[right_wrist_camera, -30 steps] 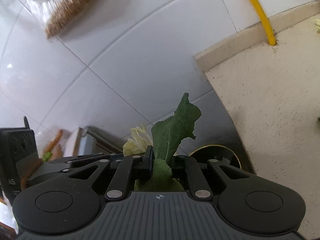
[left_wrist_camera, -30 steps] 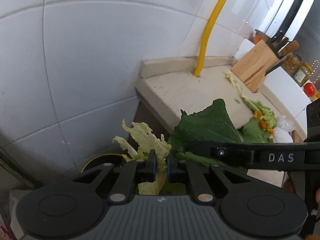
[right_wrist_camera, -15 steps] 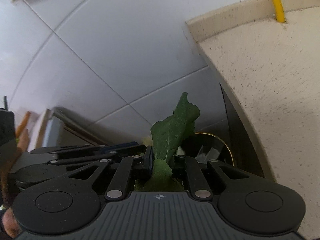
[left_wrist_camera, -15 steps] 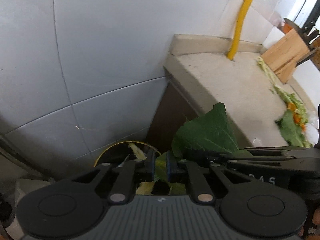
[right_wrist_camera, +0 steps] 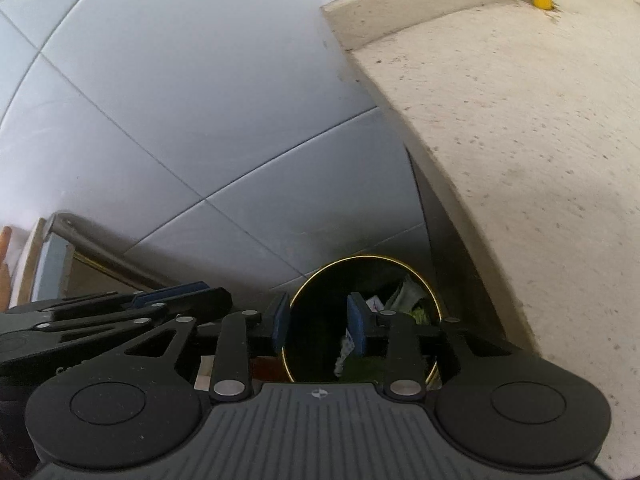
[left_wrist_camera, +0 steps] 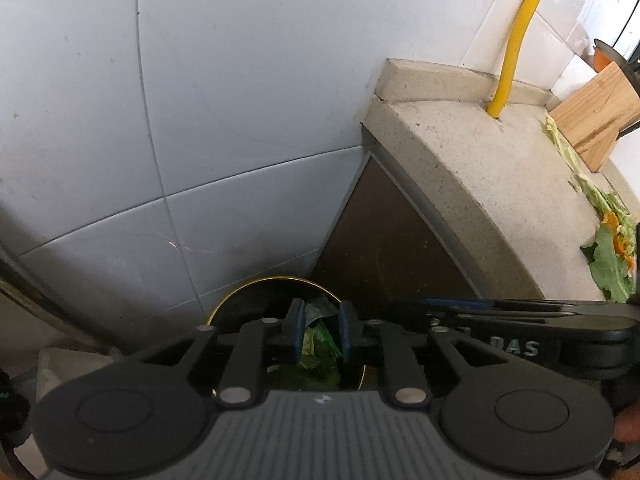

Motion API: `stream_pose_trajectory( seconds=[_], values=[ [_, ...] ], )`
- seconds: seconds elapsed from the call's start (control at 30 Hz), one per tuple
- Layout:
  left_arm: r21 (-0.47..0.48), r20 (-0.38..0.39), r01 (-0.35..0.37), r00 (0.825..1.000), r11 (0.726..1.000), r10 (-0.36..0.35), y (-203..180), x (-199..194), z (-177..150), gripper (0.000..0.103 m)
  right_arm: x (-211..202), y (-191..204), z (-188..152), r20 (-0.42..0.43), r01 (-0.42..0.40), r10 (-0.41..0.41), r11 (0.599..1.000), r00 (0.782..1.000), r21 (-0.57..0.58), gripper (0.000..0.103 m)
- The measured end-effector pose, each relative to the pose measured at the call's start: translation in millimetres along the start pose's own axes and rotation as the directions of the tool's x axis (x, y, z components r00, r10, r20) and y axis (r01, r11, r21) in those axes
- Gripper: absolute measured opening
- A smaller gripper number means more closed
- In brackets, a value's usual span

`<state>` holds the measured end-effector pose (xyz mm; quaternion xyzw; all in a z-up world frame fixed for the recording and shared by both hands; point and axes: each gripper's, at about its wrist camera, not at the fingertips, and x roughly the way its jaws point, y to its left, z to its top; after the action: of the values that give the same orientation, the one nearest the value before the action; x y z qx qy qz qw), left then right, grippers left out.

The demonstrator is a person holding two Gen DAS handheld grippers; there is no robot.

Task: Collect trash
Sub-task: 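Open both tools over the bin to drop the greens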

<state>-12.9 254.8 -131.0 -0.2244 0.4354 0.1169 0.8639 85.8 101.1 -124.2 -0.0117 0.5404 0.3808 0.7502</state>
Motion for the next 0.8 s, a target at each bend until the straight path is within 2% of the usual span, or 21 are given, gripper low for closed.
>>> stream_pose_trajectory(
  seconds=[0.47, 0.6, 0.8],
  values=[
    [0.107, 0.006, -0.029, 1.0, 0.994, 0.028, -19, 3, -5, 0.017, -54, -9, -7, 0.082, 0.023, -0.021, 0.999, 0.996, -0.028, 0.051],
    [0.142, 0.015, -0.011, 1.0, 0.99, 0.009, -35, -4, -7, 0.017, -77, -10, -11, 0.124, 0.028, -0.022, 0.998, 0.992, -0.051, 0.053],
    [0.199, 0.055, 0.054, 0.996, 0.979, -0.066, -75, -21, 0, 0.022, -117, -23, -18, 0.192, 0.037, -0.026, 0.998, 0.981, -0.052, 0.054]
  ],
)
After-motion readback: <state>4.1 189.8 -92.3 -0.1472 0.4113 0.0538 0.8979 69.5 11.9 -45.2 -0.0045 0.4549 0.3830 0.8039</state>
